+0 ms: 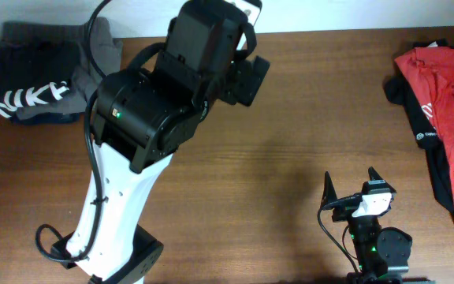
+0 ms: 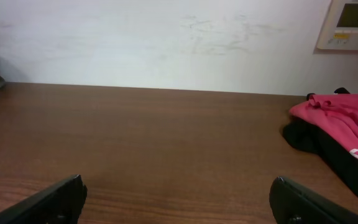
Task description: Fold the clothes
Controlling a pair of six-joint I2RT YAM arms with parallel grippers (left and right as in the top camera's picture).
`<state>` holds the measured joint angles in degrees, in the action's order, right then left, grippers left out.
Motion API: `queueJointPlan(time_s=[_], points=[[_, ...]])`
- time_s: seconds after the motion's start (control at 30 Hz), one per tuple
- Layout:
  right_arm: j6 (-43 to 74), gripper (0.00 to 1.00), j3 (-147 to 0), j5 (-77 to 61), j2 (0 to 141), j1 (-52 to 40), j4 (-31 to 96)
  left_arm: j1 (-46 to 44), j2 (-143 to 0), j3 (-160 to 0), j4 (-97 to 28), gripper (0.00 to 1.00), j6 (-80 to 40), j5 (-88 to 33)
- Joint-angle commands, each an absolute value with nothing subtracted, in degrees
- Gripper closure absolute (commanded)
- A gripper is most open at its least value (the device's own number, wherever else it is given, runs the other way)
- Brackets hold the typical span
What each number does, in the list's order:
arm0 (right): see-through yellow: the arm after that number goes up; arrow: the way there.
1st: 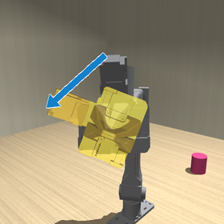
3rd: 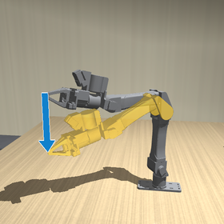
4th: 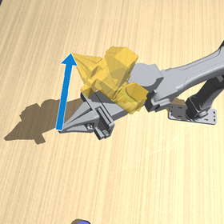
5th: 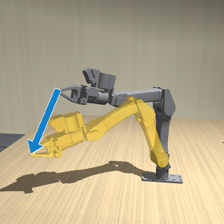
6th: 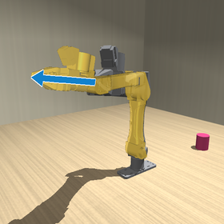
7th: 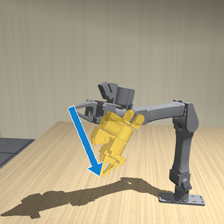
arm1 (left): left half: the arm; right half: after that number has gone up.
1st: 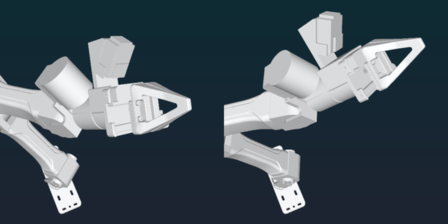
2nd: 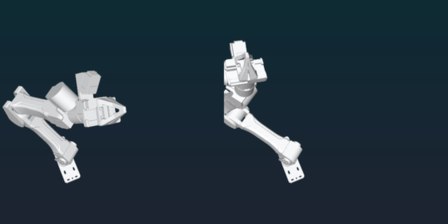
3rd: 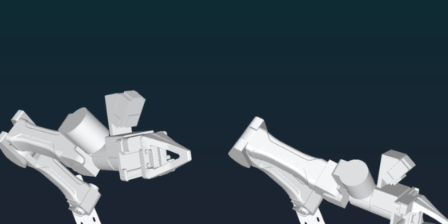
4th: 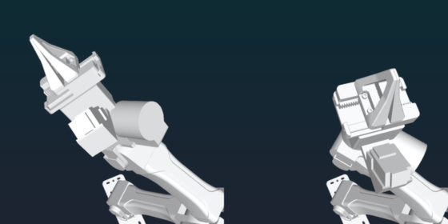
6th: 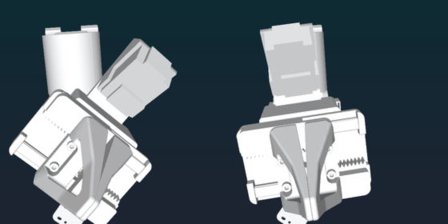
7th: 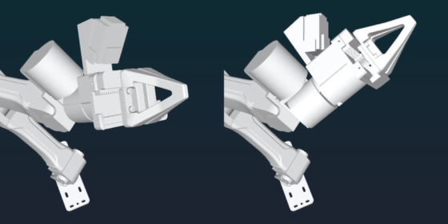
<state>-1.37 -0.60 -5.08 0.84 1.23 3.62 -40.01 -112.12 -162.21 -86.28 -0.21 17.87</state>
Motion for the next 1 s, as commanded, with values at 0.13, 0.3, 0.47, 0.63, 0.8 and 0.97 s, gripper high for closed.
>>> queueJointPlan(time_s=[0.13, 0.3, 0.47, 0.63, 0.8, 0.97], points=[[-1.26, 0.01, -0.32, -5.41, 0.21, 0.80, 3.99, -39.70, -112.88, -162.01, -95.02, 0.01, -3.29, 14.37], [-1.26, 0.01, -0.32, -5.41, 0.21, 0.80, 4.01, -39.57, -110.80, -154.95, -88.88, 0.01, -4.69, 16.05], [-1.26, 0.01, -0.32, -5.41, 0.21, 0.80, 3.99, -36.82, -101.10, -132.20, -70.17, 0.01, -4.71, 15.62], [-1.26, 0.01, -0.32, -5.41, 0.21, 0.80, 3.99, -30.41, -90.02, -107.04, -60.18, 0.01, -4.73, 12.73], [-1.26, 0.01, -0.32, -5.41, 0.21, 0.80, 4.01, -24.58, -79.31, -85.01, -50.85, 0.01, -4.73, 11.29], [-1.26, 0.01, -0.32, -5.41, 0.21, 0.80, 4.01, -22.13, -65.76, -62.13, -37.17, 0.01, -4.71, 11.33]])
